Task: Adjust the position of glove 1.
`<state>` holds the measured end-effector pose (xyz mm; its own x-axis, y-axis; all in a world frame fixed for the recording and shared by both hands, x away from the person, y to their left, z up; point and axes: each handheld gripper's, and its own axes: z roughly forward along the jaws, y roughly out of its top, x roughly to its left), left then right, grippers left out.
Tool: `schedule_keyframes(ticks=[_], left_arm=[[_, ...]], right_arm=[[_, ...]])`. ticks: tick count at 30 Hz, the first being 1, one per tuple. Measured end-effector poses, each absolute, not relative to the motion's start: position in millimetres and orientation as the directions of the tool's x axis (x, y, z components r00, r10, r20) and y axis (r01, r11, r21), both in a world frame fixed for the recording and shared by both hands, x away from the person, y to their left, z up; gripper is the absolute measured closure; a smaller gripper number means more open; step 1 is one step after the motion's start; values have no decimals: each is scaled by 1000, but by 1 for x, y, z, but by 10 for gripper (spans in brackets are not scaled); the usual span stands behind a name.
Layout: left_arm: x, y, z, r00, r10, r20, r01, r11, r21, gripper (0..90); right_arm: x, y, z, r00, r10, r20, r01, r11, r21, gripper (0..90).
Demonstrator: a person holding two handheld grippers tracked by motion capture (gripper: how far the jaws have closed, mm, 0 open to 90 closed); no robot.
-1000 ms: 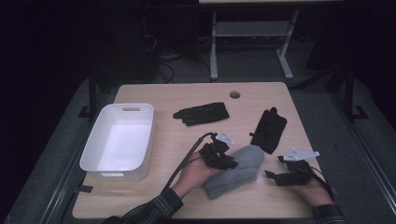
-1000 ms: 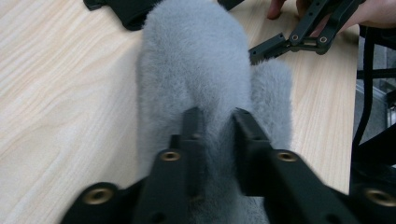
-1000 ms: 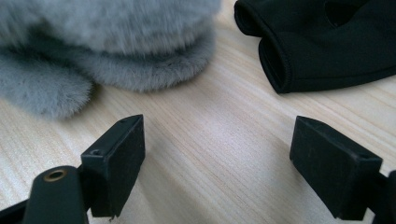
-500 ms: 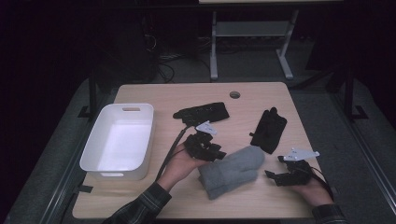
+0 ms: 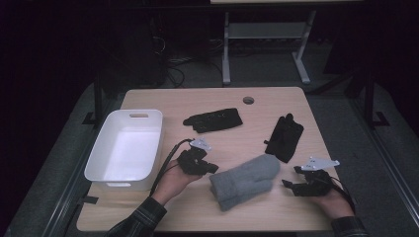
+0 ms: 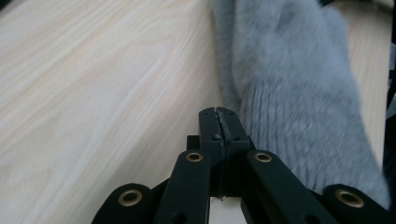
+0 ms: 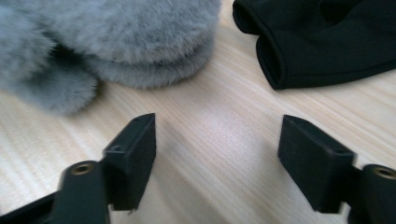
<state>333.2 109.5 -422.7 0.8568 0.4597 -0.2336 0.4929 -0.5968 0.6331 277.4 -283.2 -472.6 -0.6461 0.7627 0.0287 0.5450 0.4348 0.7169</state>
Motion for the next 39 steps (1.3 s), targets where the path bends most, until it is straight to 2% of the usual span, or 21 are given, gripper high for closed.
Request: schedule_keyframes(ticks=[3, 6, 9, 15, 25, 30, 32, 39], left_arm=[[331, 114, -423, 855, 462, -234, 495, -595, 633, 891], [330, 117, -423, 854, 465, -234, 496, -588, 639, 890], [331, 117, -423, 853, 463, -242, 499, -582, 642, 891], [330, 112, -428, 857, 453, -247, 497, -597, 629, 892], [331, 108, -434, 856, 446, -261, 503, -606, 617, 892], [332, 106, -438, 849, 453, -272, 517, -609, 601, 891], [332, 105, -443, 850, 457, -262, 517, -633, 576, 890], [328, 100, -439, 848, 408, -337, 528, -596, 606, 891]], right_arm=[[270, -283, -463, -663, 747, 58, 543, 426, 724, 613], [261, -278, -458, -700, 708, 94, 544, 444, 712, 779], [251, -266, -454, -763, 628, 153, 522, 459, 719, 900], [243, -222, -457, -862, 474, 178, 440, 526, 728, 900], [241, -161, -465, -933, 305, 192, 345, 598, 724, 900], [241, -147, -470, -945, 281, 165, 312, 634, 707, 900], [241, -145, -470, -939, 289, 185, 331, 623, 709, 900], [242, -145, -470, -937, 303, 174, 332, 618, 712, 900]])
